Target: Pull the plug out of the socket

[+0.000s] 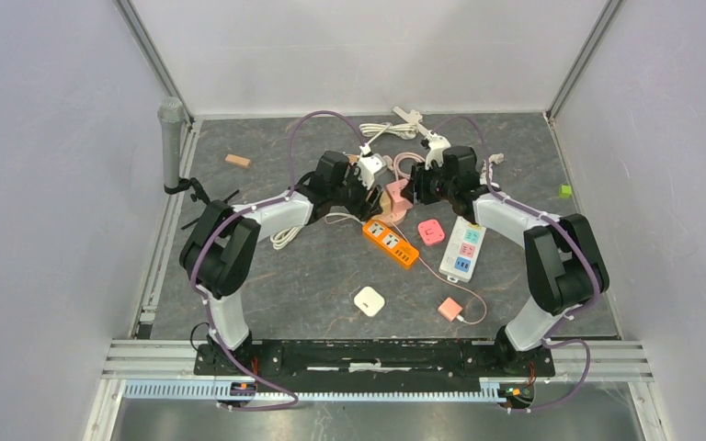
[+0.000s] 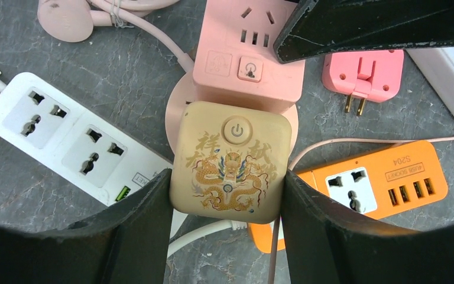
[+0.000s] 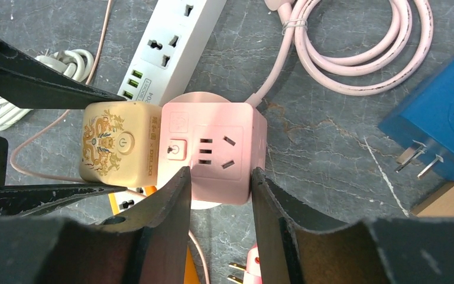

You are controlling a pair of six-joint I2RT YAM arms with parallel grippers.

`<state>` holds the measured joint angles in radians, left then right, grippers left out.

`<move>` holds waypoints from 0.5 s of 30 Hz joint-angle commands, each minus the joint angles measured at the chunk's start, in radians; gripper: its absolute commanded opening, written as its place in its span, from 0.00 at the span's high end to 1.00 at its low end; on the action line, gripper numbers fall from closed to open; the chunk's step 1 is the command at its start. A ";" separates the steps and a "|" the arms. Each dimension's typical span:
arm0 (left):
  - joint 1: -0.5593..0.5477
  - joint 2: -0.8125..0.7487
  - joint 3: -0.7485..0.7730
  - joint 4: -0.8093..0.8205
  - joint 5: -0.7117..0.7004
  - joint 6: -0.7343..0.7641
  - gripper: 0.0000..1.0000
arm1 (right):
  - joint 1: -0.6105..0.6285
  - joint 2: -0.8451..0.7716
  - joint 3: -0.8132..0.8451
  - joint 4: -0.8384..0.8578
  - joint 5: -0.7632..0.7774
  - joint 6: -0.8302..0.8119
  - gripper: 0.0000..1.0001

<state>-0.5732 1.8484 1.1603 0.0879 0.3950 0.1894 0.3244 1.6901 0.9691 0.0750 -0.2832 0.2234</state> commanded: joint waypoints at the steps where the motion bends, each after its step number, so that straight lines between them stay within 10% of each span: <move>1: 0.006 -0.115 0.055 0.199 0.023 -0.039 0.98 | 0.029 0.139 -0.095 -0.400 0.209 -0.112 0.57; 15: 0.036 0.005 0.224 0.066 0.110 -0.195 0.98 | 0.074 0.137 -0.083 -0.394 0.247 -0.118 0.57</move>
<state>-0.5575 1.8915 1.3052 -0.0151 0.3771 0.0357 0.3782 1.6974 0.9936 0.1104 -0.0956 0.1734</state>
